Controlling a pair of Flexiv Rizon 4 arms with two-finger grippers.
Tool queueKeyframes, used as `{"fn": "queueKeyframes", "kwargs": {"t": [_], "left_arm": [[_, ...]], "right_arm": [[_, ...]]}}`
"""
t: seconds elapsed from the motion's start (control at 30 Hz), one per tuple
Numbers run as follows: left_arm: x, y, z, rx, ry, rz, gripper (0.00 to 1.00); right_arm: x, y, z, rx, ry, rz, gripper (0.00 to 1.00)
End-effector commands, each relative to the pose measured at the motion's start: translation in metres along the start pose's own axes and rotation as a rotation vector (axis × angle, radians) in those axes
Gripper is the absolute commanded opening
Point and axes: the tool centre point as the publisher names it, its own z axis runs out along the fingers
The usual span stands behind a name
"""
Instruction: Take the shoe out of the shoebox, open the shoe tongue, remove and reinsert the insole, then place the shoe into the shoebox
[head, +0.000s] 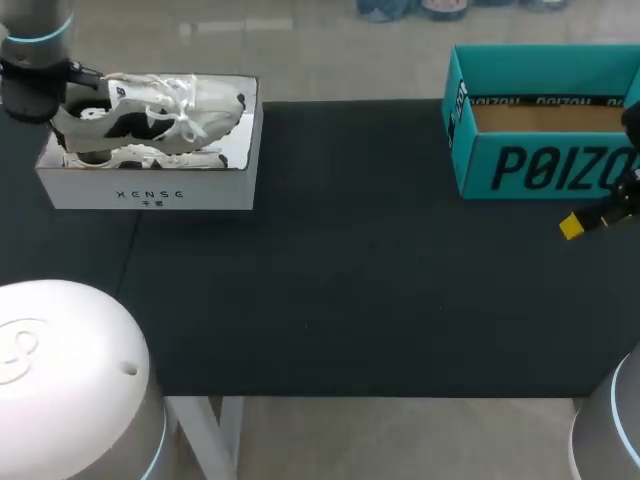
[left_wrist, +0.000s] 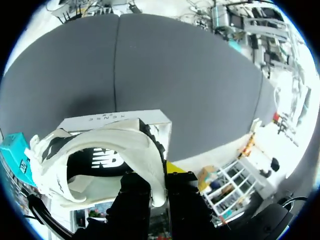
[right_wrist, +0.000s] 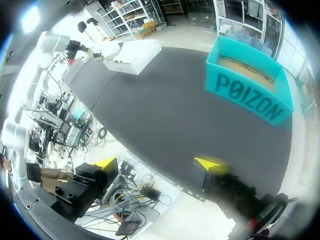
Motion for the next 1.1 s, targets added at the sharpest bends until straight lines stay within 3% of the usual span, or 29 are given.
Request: {"fn": "queueKeyframes", "kwargs": {"t": [0.03,0.67,0.83,0.93,1.1], "left_arm": [[0.002,0.014,0.014,0.019,-0.080,-0.017,0.00],[0.002,0.014,0.014,0.019,-0.080,-0.017,0.00],[0.030,0.057,0.035,-0.116,0.007,0.043,0.00],[0.038,0.076,0.051,-0.124,-0.003,0.091,0.00],[0.043,0.103,0.067,-0.062,-0.084,0.148,0.00]], "right_arm": [[0.000,0.001,0.001,0.002,-0.001,0.001,1.00],[0.000,0.001,0.001,0.002,-0.001,0.001,1.00],[0.000,0.001,0.001,0.002,-0.001,0.001,1.00],[0.000,0.001,0.001,0.002,-0.001,0.001,1.00],[0.000,0.001,0.001,0.002,-0.001,0.001,1.00]]}}
